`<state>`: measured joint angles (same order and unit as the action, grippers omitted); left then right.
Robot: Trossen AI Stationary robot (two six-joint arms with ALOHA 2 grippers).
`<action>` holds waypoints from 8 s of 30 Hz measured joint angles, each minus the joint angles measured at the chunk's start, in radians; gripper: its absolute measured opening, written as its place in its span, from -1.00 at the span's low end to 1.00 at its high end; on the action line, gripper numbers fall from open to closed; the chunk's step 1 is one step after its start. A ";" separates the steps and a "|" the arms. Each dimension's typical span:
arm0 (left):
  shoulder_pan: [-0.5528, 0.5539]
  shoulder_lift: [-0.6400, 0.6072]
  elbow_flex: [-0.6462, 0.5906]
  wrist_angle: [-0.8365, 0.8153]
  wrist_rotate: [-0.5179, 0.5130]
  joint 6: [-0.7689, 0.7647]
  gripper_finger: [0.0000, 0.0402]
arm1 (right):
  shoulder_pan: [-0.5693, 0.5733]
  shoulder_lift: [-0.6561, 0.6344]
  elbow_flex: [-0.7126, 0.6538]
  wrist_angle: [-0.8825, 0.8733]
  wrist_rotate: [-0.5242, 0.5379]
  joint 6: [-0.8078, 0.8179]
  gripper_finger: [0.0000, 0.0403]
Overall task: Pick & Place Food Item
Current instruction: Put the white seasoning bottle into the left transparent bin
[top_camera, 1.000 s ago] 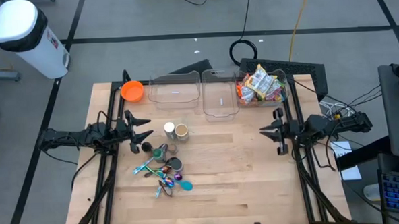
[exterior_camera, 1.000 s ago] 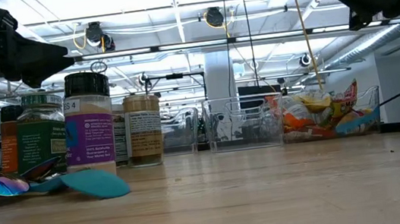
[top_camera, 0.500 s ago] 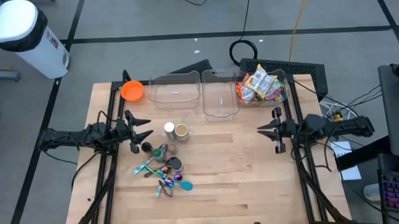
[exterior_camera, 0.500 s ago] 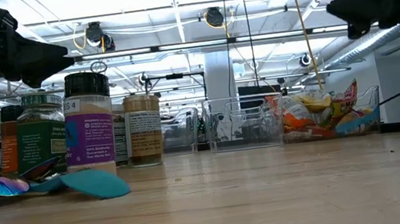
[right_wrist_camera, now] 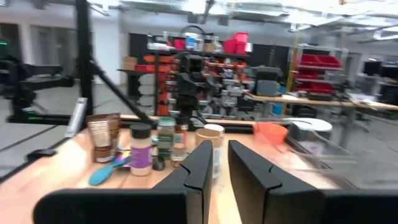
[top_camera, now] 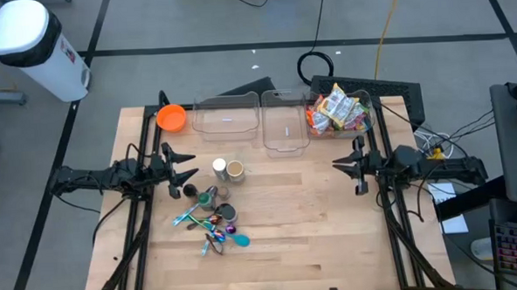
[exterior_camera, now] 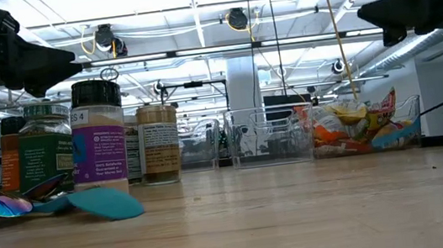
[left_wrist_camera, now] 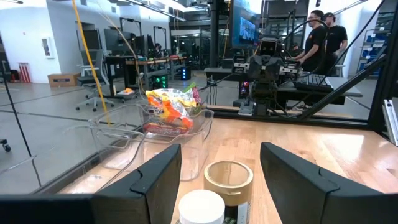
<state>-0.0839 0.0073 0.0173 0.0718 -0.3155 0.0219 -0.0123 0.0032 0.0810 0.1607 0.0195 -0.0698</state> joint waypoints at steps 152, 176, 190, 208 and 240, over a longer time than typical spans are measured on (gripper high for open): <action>0.001 0.000 0.000 0.266 -0.086 -0.264 0.13 | -0.028 0.001 -0.067 -0.083 -0.022 0.039 -0.79; 0.001 0.877 0.522 -0.235 -0.006 -0.173 0.67 | -0.028 0.001 -0.067 -0.083 -0.021 0.039 -0.79; 0.134 1.047 0.538 -0.281 0.041 -0.189 0.67 | -0.028 0.001 -0.067 -0.083 -0.022 0.040 -0.79; 0.198 1.149 0.537 -0.278 0.084 -0.182 0.20 | -0.028 0.001 -0.067 -0.083 -0.021 0.039 -0.79; 0.538 1.005 0.797 -0.297 -0.076 -0.105 0.05 | -0.028 0.001 -0.067 -0.083 -0.021 0.039 -0.79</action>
<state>0.4539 1.0127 0.8145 -0.2253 -0.3912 -0.0830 -0.0406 0.0041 0.0139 0.0780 -0.0018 -0.0303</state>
